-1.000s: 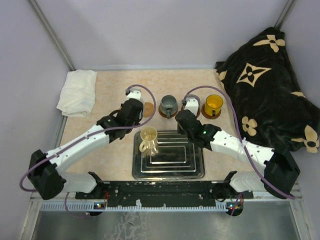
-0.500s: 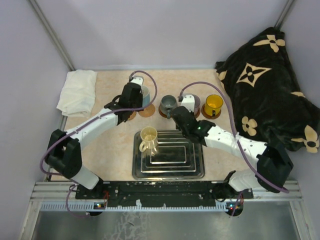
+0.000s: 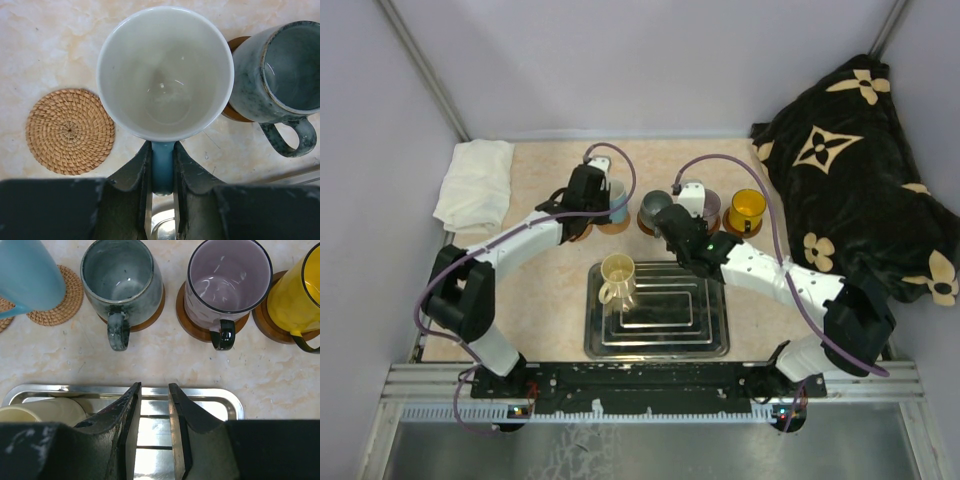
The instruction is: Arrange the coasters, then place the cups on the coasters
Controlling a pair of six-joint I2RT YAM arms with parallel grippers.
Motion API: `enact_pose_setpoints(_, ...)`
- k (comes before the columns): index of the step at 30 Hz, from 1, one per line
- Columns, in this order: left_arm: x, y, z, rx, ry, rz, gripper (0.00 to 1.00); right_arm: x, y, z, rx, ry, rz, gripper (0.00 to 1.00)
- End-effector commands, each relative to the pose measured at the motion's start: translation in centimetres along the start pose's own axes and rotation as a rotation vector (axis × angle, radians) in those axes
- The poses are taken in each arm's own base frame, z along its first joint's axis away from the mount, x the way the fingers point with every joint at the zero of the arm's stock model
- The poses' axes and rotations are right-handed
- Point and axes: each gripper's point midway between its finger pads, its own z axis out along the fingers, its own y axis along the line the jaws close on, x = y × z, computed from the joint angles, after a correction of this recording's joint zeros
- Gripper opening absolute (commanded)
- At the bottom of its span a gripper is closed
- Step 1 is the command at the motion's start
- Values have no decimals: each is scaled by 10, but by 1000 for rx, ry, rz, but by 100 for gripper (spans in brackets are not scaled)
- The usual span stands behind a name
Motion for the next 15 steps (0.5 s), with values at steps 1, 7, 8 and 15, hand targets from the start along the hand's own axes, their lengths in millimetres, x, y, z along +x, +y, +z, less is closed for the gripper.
enact_pose_setpoints(1,-35,-16,-3,47,-97,-83,0,-31,-5,-6,24,-79,56,29)
enact_pose_setpoints(7,-34,-11,-5,-32,-86,-116,0,-30,-6,-9,12,-88,69,29)
enact_pose_setpoints(8,-34,-10,-5,-45,-85,-118,0,-31,-7,-10,9,-91,73,30)
enact_pose_setpoints(15,-33,-20,-4,-108,-104,-43,0,-31,-9,-13,-7,-104,79,30)
